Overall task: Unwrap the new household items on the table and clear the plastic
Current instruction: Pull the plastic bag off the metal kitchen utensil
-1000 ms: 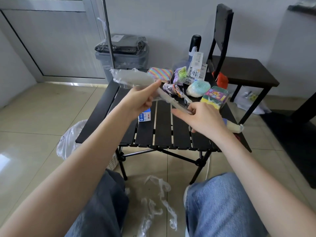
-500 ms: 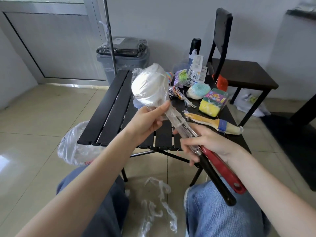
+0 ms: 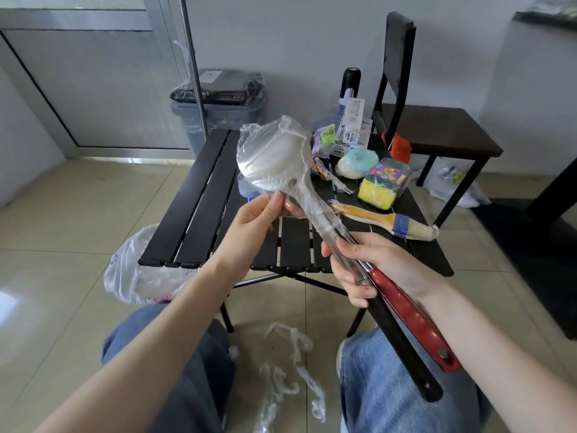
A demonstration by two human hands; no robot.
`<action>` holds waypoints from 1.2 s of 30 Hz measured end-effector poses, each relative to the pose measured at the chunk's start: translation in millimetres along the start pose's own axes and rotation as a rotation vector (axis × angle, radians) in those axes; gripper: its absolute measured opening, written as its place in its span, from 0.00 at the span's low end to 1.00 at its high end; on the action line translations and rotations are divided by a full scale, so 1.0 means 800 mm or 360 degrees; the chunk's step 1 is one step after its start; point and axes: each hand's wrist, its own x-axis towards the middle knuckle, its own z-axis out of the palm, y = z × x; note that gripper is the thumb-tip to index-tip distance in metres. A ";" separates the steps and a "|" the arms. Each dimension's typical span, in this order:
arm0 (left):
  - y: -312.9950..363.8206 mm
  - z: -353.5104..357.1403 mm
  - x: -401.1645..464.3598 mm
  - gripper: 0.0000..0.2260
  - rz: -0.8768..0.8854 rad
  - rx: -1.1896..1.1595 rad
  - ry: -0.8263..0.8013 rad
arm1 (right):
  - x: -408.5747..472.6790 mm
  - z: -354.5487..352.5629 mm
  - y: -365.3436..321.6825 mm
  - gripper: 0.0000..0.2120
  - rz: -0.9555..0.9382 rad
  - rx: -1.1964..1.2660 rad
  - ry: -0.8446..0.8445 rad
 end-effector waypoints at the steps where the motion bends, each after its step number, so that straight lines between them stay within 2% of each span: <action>1: -0.002 0.005 0.000 0.17 0.0049 -0.0004 0.0071 | 0.001 0.002 0.000 0.09 0.0001 0.0020 -0.0010; 6: -0.007 0.028 0.009 0.15 0.0047 -0.0389 0.0367 | 0.007 0.010 0.004 0.08 -0.0042 0.0199 -0.0060; 11: 0.001 0.042 0.014 0.17 0.0148 -0.0621 0.0509 | 0.011 0.011 0.011 0.09 -0.0104 0.0371 -0.0180; 16: 0.001 0.054 0.017 0.16 0.0236 -0.0427 0.0684 | 0.019 0.011 0.016 0.10 -0.0112 0.0626 -0.0475; 20: 0.004 0.057 0.020 0.15 0.0309 -0.0225 0.0770 | 0.021 0.012 0.016 0.09 -0.0134 0.0743 -0.0571; 26: 0.008 0.059 0.019 0.14 0.0285 -0.0152 0.0668 | 0.022 0.017 0.023 0.11 -0.0192 0.0974 -0.0668; 29: 0.012 0.052 0.018 0.19 0.0155 -0.0184 0.0442 | 0.019 0.015 0.026 0.13 -0.0262 0.1051 -0.0666; 32: 0.007 0.041 0.018 0.23 -0.0005 -0.0191 0.0076 | 0.018 0.012 0.020 0.13 -0.0313 0.1090 -0.0607; 34: 0.004 0.041 0.014 0.16 0.0017 -0.0175 -0.0051 | 0.016 0.010 0.016 0.13 -0.0316 0.1095 -0.0577; 36: 0.000 0.043 0.010 0.13 0.0050 -0.0199 -0.0045 | 0.015 0.010 0.014 0.13 -0.0313 0.1088 -0.0564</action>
